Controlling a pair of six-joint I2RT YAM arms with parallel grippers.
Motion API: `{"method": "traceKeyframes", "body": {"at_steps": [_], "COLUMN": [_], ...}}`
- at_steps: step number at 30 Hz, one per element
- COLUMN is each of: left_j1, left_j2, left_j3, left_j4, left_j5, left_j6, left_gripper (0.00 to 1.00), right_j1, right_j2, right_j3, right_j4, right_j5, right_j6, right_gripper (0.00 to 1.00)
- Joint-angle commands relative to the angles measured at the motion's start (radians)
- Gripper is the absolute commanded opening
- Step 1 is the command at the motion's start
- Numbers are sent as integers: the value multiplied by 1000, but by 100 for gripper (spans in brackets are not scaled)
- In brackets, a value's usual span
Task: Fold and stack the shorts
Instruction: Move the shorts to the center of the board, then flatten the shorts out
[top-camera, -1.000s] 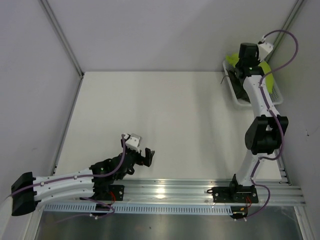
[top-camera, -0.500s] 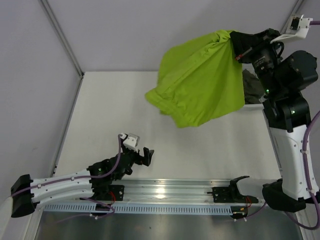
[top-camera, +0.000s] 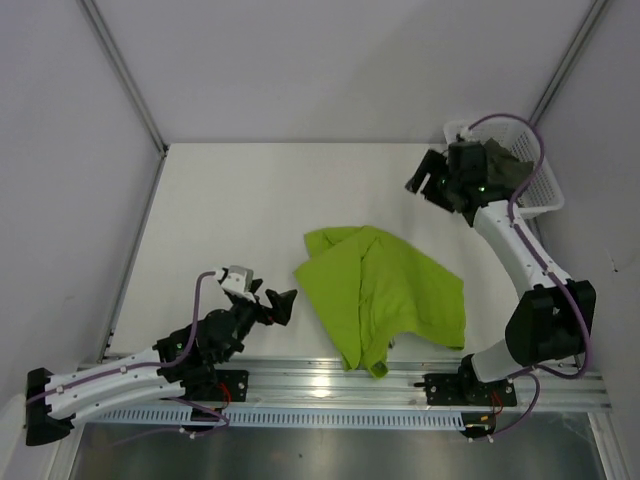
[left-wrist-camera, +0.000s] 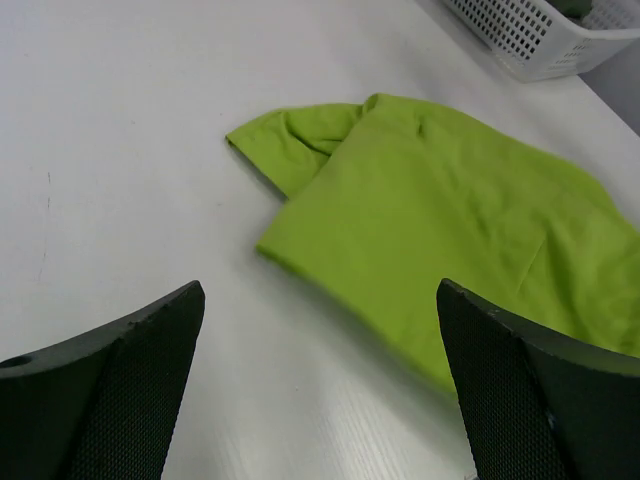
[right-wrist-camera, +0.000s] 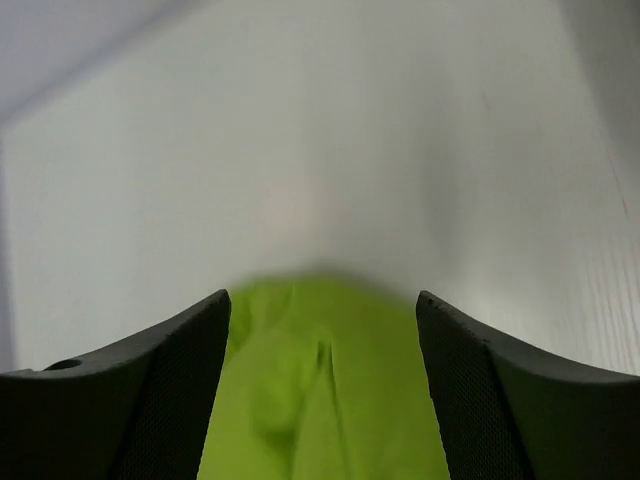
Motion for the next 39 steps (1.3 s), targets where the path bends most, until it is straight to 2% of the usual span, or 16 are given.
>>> {"method": "traceKeyframes", "body": {"at_steps": [1, 9, 13, 18, 19, 21, 22, 24, 25, 29, 30, 34, 39], "left_j1": [6, 6, 6, 6, 6, 6, 6, 6, 6, 6, 6, 6, 6], "left_j2": [4, 107, 104, 60, 51, 50, 54, 70, 78, 126, 129, 133, 123], "left_j3": [-10, 20, 21, -2, -4, -7, -6, 1, 1, 22, 25, 30, 19], "left_j4": [-13, 2, -22, -16, -12, 0, 4, 10, 8, 8, 5, -1, -4], "left_j5": [-28, -60, -89, -94, -91, -73, -63, -47, -39, -8, -5, 21, 27], "left_j6": [-15, -23, -54, -51, -43, -34, -29, -23, -24, -14, -12, -14, -20], "left_gripper": [99, 99, 99, 99, 99, 99, 99, 99, 99, 99, 99, 99, 99], "right_j1": [47, 387, 512, 797, 904, 995, 1074, 1153, 1243, 1439, 1463, 1531, 1601], "right_j2": [-123, -220, -340, -574, -635, -666, -674, -655, -640, -524, -473, -385, -381], "right_j3": [-175, -437, -557, -686, -697, -702, -702, -686, -679, -598, -584, -531, -550], "right_j4": [26, 144, 127, -9, -63, -141, -211, -267, -319, -475, -511, -682, -678], "right_j5": [64, 231, 208, 407, 435, 515, 529, 547, 581, 677, 685, 687, 675], "right_j6": [-13, -276, -232, 55, 100, 254, 305, 426, 468, 692, 773, 929, 1003], "right_gripper": [78, 73, 69, 66, 65, 61, 59, 58, 58, 62, 63, 66, 66]}}
